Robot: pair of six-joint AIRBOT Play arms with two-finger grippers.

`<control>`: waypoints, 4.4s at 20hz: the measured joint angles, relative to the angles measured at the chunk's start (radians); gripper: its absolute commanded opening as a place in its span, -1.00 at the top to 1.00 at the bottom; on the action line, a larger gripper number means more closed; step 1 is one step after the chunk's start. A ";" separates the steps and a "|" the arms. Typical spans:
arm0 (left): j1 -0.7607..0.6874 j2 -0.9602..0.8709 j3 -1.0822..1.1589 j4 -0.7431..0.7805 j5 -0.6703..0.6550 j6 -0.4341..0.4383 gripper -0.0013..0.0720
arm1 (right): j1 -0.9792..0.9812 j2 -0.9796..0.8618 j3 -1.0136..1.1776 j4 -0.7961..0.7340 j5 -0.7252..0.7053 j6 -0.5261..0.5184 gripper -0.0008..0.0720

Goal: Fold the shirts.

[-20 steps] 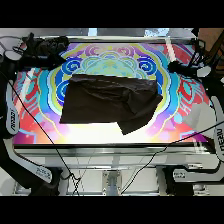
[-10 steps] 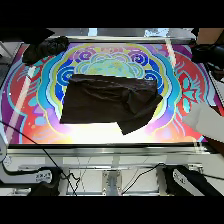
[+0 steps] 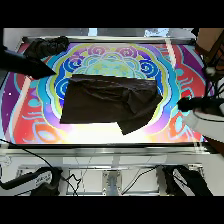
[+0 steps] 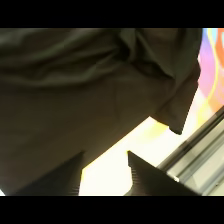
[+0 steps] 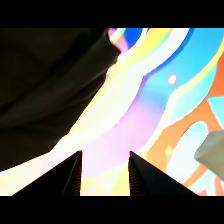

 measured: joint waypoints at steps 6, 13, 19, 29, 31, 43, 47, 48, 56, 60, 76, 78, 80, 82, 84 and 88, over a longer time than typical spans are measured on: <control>-0.001 0.006 -0.369 0.035 0.116 -0.008 -0.24 | 0.000 -0.070 -0.282 0.191 -0.179 0.002 0.04; -0.001 0.006 -0.489 0.038 0.188 -0.008 -0.24 | 0.000 -0.315 -0.335 0.381 -0.331 -0.052 0.05; -0.001 0.006 -0.502 0.038 0.214 -0.007 -0.24 | 0.000 -0.449 -0.308 0.627 -0.447 -0.153 0.05; 0.000 0.006 -0.503 0.114 0.235 -0.003 -0.23 | 0.001 -0.605 -0.192 0.689 -0.426 -0.182 0.20; 0.000 0.006 -0.503 0.184 0.247 -0.007 -0.23 | 0.001 -0.613 -0.188 0.656 -0.385 -0.183 0.71; 0.265 -0.059 -0.609 0.225 0.242 -0.076 -0.80 | 0.001 -0.622 -0.183 0.555 -0.323 -0.203 0.91; 0.301 -0.080 -0.739 0.187 0.344 -0.068 -0.79 | 0.001 -0.622 -0.184 0.559 -0.326 -0.208 0.91; 0.305 -0.082 -0.769 0.180 0.375 -0.067 -0.79 | 0.001 -0.622 -0.184 0.562 -0.326 -0.208 0.91; 0.298 -0.171 -0.889 0.031 0.499 -0.059 -0.76 | 0.001 -0.623 -0.185 0.605 -0.335 -0.212 0.91; 0.265 -0.227 -0.896 -0.039 0.557 -0.049 0.38 | 0.001 -0.623 -0.185 0.625 -0.336 -0.213 0.91; 0.236 -0.187 -0.281 -0.591 0.289 0.174 0.94 | -0.089 -0.411 0.151 0.484 -0.267 -0.199 0.93; 0.244 -0.178 -0.117 -0.547 0.296 0.120 0.94 | -0.152 -0.367 0.219 0.458 -0.259 -0.169 0.93; 0.251 -0.174 0.005 -0.480 0.301 0.052 0.94 | -0.214 -0.333 0.272 0.447 -0.226 -0.150 0.93; 0.255 -0.168 0.090 -0.457 0.278 0.007 0.94 | -0.260 -0.298 0.319 0.443 -0.193 -0.143 0.93; 0.258 -0.155 0.149 -0.451 0.245 -0.030 0.94 | -0.285 -0.257 0.363 0.436 -0.159 -0.149 0.93; 0.261 -0.076 0.251 -0.448 0.218 -0.060 0.94 | -0.306 -0.151 0.488 0.420 -0.125 -0.171 0.93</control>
